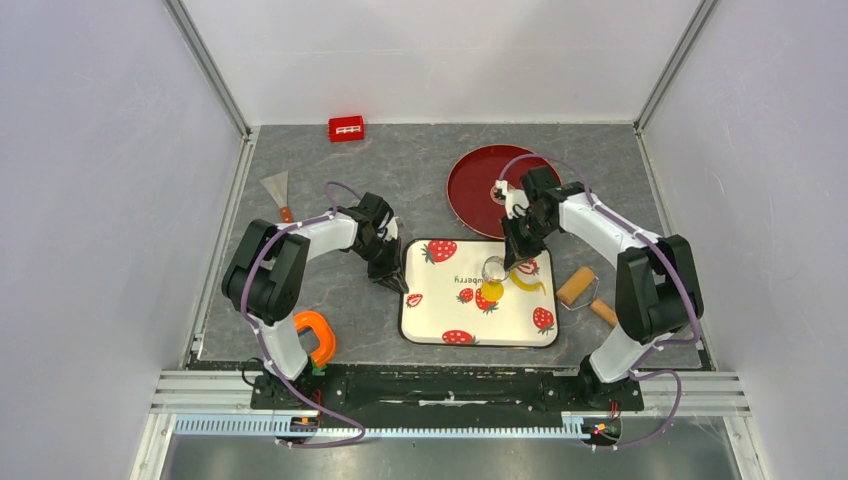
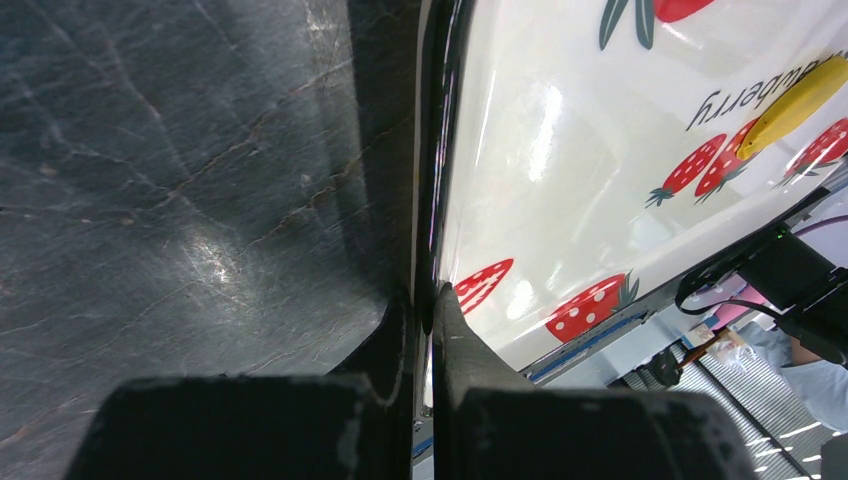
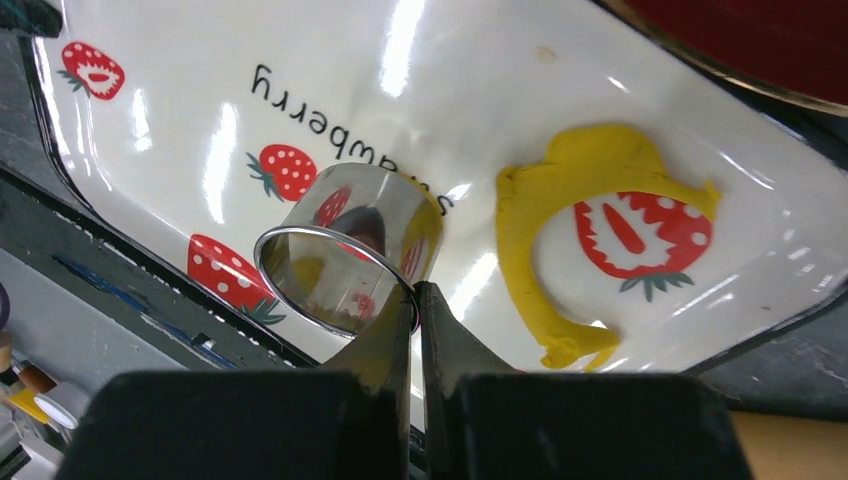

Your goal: Roll out the dumpling wrappers from the dough

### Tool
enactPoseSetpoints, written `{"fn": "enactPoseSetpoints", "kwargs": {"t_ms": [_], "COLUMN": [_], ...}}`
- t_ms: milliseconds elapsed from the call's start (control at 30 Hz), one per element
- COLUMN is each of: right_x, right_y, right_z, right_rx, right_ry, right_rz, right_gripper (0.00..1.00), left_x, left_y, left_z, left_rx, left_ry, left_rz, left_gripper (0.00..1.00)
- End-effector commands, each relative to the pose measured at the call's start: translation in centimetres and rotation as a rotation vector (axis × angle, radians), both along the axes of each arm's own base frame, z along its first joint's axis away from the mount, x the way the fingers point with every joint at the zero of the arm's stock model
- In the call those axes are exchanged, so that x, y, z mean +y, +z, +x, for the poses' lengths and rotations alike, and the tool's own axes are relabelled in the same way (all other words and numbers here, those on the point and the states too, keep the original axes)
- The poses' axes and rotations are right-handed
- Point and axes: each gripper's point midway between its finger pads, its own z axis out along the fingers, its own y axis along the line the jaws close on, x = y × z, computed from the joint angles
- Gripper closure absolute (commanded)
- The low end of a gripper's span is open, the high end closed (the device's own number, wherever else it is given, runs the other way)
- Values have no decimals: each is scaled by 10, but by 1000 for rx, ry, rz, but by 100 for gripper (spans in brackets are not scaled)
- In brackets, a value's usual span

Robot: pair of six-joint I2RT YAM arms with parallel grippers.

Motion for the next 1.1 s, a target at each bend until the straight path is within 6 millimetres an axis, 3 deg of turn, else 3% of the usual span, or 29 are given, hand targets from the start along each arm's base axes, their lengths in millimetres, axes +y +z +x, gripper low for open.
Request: {"fn": "enactPoseSetpoints", "kwargs": {"t_ms": [0,333,500,667,833,933,1067], "right_x": [-19,-98,-150,-169,-172,-172,-171], "right_y": [15,31,19,2,-7,-4,6], "right_z": [32,100,105,99,94,95,101], "right_rx": [-81,-172,-128,-73,-56,-64,-88], "right_ry": [-87,-371,-525,-594,-603,-606,-605], "right_rz": [15,-27,-39,-39,-60,-58,-44], "right_gripper": [100,100,100,95,71,51,35], "left_x": [17,16,17,16,14,13,12], "left_y": [-32,-31,-30,-30,-30,-30,-28], "left_z": [-16,-14,-14,-14,-12,-10,-7], "left_rx": [22,19,17,17,16,16,12], "left_ry": [-17,-30,-32,-33,-33,-33,-35], "left_rz": [136,136,138,135,132,129,128], "left_gripper": [98,98,98,98,98,98,98]}}
